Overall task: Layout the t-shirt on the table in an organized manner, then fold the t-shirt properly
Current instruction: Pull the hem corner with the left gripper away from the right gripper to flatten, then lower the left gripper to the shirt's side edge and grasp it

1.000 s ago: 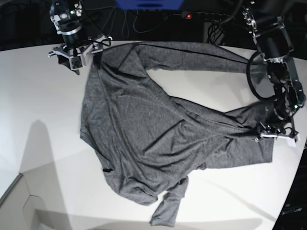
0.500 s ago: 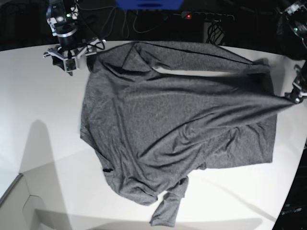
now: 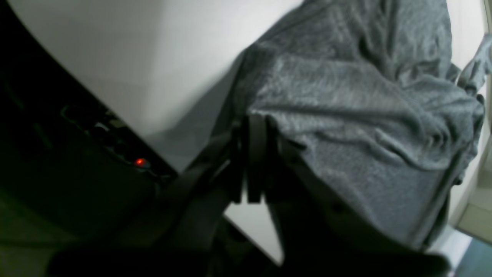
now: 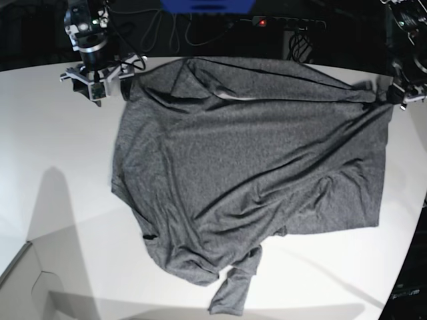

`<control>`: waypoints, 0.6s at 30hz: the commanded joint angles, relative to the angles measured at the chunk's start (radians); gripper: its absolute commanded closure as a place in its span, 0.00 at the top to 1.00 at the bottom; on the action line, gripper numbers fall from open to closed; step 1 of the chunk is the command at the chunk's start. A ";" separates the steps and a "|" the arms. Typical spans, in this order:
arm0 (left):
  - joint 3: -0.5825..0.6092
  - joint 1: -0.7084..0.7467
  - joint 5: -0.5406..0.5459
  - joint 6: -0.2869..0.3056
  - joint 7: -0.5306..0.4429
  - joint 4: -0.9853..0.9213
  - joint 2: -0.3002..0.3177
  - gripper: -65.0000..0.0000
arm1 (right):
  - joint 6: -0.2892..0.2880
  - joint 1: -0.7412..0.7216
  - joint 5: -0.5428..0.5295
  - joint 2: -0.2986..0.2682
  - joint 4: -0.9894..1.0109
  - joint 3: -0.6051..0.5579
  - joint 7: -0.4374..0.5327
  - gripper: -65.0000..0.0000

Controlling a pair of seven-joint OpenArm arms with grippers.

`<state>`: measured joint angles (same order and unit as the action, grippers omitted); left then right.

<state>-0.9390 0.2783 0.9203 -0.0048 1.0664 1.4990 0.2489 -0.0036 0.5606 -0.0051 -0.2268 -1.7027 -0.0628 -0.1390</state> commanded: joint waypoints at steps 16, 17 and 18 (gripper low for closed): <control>-0.044 -0.011 0.033 0.004 -0.008 0.233 0.016 0.39 | 0.003 -0.017 0.000 -0.007 -0.020 0.005 0.025 0.59; -0.042 -0.066 0.027 0.004 -0.008 0.226 0.016 0.39 | 0.003 -0.017 0.000 -0.007 -0.020 0.005 0.025 0.59; -0.039 -0.124 0.019 0.004 -0.007 0.205 0.017 0.38 | 0.003 -0.017 0.000 -0.007 -0.020 0.005 0.025 0.59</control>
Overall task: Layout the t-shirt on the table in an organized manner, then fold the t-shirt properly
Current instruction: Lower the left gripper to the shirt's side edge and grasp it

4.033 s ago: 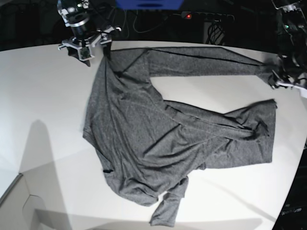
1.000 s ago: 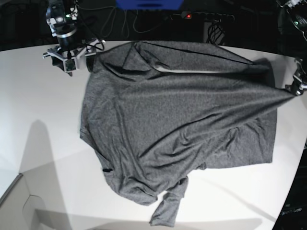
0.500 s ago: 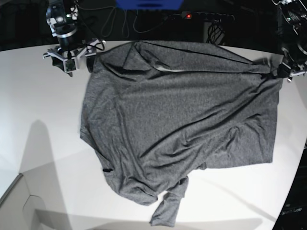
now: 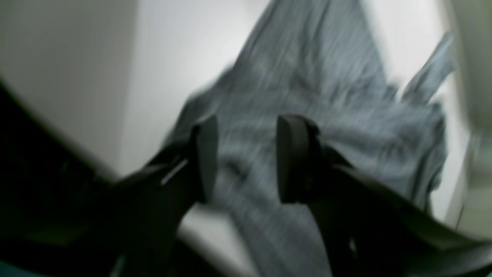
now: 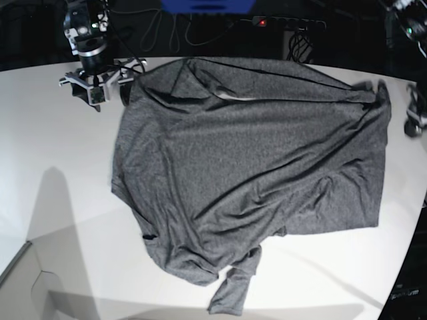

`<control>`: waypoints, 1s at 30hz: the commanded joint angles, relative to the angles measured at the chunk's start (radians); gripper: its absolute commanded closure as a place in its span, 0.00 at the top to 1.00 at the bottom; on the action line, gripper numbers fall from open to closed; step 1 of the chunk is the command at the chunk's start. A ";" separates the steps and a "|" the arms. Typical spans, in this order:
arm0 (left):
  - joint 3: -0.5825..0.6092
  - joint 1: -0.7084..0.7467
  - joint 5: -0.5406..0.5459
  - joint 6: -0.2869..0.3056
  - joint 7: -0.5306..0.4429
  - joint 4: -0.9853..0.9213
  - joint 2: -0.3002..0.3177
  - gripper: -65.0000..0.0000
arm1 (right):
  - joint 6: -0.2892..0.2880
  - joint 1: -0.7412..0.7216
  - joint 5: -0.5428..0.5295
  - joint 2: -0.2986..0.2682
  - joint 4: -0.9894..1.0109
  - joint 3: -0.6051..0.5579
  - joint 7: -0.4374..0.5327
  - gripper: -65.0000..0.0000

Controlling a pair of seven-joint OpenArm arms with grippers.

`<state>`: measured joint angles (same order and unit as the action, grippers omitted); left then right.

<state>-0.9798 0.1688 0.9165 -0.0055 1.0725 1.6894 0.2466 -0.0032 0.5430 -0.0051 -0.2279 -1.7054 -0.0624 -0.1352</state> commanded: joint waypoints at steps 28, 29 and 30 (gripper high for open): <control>0.483 -0.552 -0.570 0.005 -0.499 -0.889 0.056 0.00 | 0.001 -0.037 0.000 -0.006 -0.008 0.006 0.012 0.59; 0.502 -0.564 -0.575 0.005 -0.526 -0.898 0.056 0.00 | 0.001 -0.039 0.000 -0.008 -0.008 0.006 0.012 0.59; 0.514 -0.579 -0.577 0.005 -0.552 -0.909 0.064 0.00 | 0.001 -0.041 0.000 -0.009 -0.008 0.006 0.012 0.59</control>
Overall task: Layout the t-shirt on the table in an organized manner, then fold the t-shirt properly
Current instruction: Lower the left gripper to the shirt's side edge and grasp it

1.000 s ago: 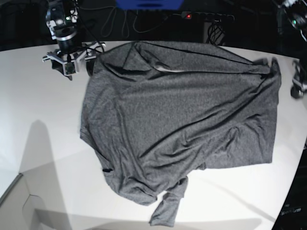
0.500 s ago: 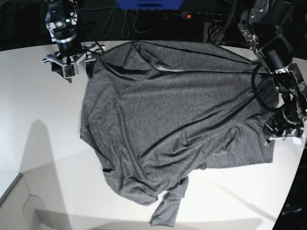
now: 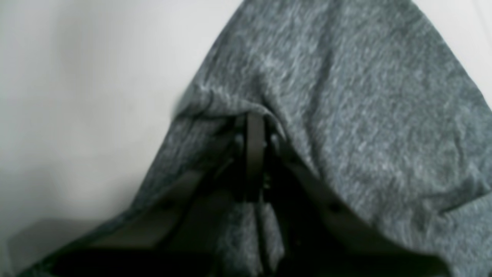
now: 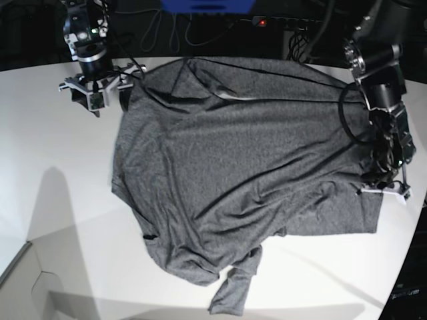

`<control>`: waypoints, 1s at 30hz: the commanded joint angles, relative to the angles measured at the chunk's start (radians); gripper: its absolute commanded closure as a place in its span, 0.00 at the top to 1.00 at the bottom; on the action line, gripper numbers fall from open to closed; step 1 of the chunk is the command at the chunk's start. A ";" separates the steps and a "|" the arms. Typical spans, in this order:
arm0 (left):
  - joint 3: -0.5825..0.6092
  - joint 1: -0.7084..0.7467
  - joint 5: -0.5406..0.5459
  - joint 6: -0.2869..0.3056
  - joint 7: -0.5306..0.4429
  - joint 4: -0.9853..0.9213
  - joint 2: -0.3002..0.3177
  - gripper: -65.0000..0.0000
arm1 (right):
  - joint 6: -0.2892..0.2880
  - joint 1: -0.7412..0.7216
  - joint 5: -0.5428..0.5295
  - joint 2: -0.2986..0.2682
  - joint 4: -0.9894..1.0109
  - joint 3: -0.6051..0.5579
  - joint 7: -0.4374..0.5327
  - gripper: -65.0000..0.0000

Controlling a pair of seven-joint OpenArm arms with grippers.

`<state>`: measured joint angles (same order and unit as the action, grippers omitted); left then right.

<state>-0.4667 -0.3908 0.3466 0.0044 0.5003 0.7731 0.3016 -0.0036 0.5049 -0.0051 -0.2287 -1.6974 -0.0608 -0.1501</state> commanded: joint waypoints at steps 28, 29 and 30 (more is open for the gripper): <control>0.016 0.034 0.335 -0.014 0.154 0.237 0.135 0.00 | -0.003 -0.472 -0.002 -0.039 0.132 0.013 -0.050 0.59; 0.019 0.063 0.346 -0.014 0.154 0.263 0.124 0.00 | -0.003 -0.529 -0.002 -0.039 0.179 -0.015 -0.067 0.59; 0.016 0.086 0.349 -0.014 0.154 0.279 0.106 0.00 | -0.003 -0.572 -0.002 -0.038 0.227 -0.040 -0.075 0.59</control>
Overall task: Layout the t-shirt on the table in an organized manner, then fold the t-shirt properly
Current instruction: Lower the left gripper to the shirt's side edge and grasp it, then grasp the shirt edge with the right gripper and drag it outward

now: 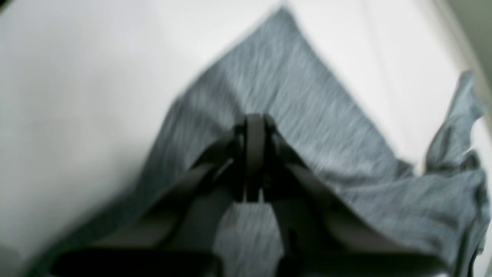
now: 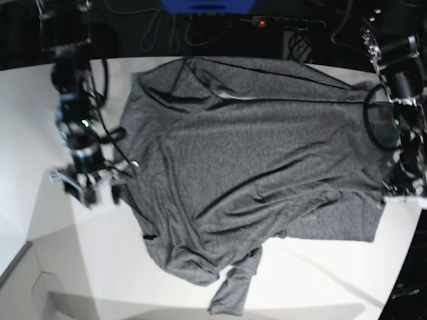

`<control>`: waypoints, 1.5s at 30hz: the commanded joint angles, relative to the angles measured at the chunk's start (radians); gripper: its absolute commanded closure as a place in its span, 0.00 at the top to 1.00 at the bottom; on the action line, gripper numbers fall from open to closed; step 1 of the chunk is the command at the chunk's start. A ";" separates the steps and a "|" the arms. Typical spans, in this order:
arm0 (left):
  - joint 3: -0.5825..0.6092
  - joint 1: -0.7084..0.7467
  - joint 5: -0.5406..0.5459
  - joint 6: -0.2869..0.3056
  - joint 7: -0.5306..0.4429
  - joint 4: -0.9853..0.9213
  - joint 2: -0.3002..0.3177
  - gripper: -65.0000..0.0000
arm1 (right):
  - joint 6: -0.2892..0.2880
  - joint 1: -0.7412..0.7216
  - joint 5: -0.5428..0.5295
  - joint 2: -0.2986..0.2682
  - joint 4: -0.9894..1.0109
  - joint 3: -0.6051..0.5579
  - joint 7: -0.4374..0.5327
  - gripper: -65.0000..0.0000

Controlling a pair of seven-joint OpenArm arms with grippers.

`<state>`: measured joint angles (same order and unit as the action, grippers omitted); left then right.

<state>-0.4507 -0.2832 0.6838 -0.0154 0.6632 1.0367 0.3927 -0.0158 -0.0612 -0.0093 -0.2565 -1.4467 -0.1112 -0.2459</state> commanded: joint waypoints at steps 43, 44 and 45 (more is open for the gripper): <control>-0.003 0.103 -0.049 0.013 -0.056 0.067 -0.018 0.00 | 0.015 0.260 0.002 -0.053 -0.157 0.313 0.016 0.59; -0.003 0.103 -0.049 0.013 -0.056 0.067 -0.018 0.00 | 0.015 0.254 0.002 -0.053 -0.179 0.311 0.016 0.59; -0.003 0.103 -0.049 0.013 -0.056 0.067 -0.018 0.00 | 0.015 0.251 0.002 -0.053 -0.191 0.310 0.016 0.59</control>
<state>-0.4488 -0.1612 0.6292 -0.0048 0.6266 1.0866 0.3542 -0.0032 0.1867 -0.0071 -0.2966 -1.6268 0.1932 -0.2409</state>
